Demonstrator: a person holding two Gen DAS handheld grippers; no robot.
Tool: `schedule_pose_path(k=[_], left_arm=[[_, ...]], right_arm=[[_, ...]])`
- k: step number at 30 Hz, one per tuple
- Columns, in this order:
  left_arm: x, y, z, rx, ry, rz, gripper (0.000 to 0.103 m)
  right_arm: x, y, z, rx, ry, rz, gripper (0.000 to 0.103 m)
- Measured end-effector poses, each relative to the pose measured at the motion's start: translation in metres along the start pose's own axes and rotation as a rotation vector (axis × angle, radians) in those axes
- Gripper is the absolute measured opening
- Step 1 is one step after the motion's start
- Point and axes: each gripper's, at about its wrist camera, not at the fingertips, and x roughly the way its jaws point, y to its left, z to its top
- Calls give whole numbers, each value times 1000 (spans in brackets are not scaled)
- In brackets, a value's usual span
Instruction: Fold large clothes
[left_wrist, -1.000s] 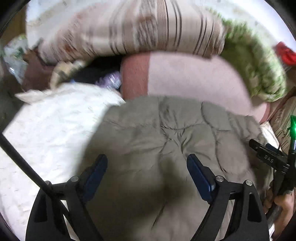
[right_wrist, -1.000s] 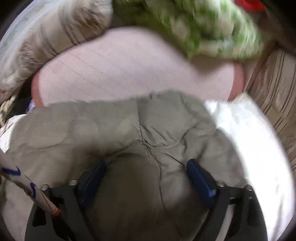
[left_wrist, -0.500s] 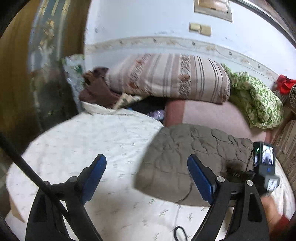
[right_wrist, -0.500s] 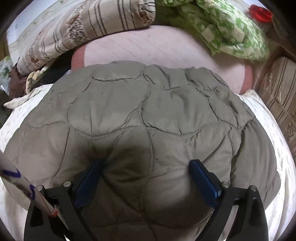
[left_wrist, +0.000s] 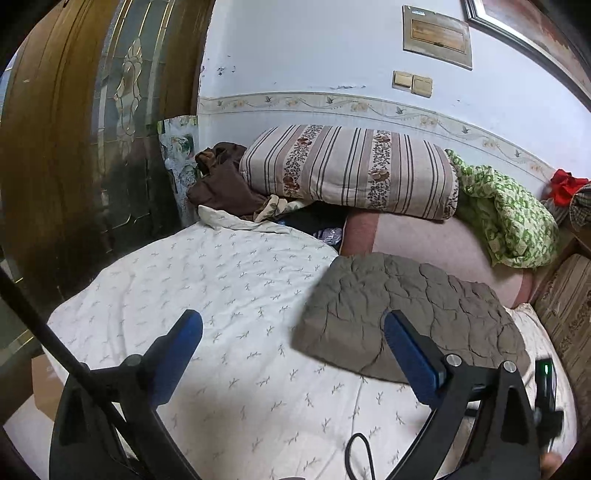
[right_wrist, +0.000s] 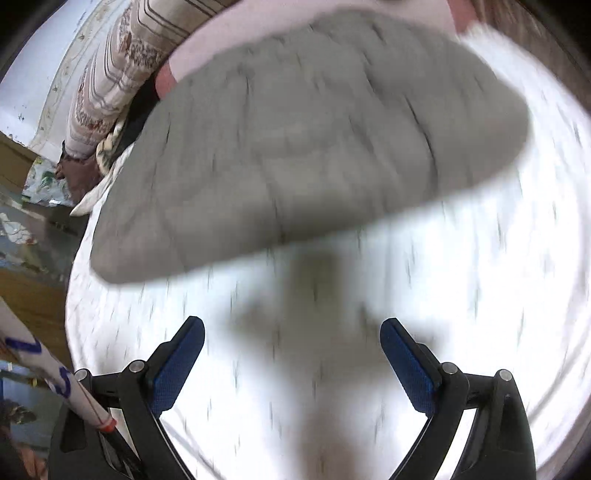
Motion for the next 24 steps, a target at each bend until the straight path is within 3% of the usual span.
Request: schedule_pose_path(k=[5, 15, 21, 24], left_arm=[[-36, 7, 2, -4, -54, 34, 98], [-123, 16, 23, -4, -142, 16, 98], [-165, 27, 36, 11, -193, 79, 99], [-173, 28, 31, 9, -272, 120, 102]], right_arm=[[-52, 9, -62, -47, -1, 105, 99], [-203, 41, -110, -105, -257, 312, 99], [-256, 52, -122, -134, -367, 374, 99], [-261, 42, -122, -116, -434, 297, 99]])
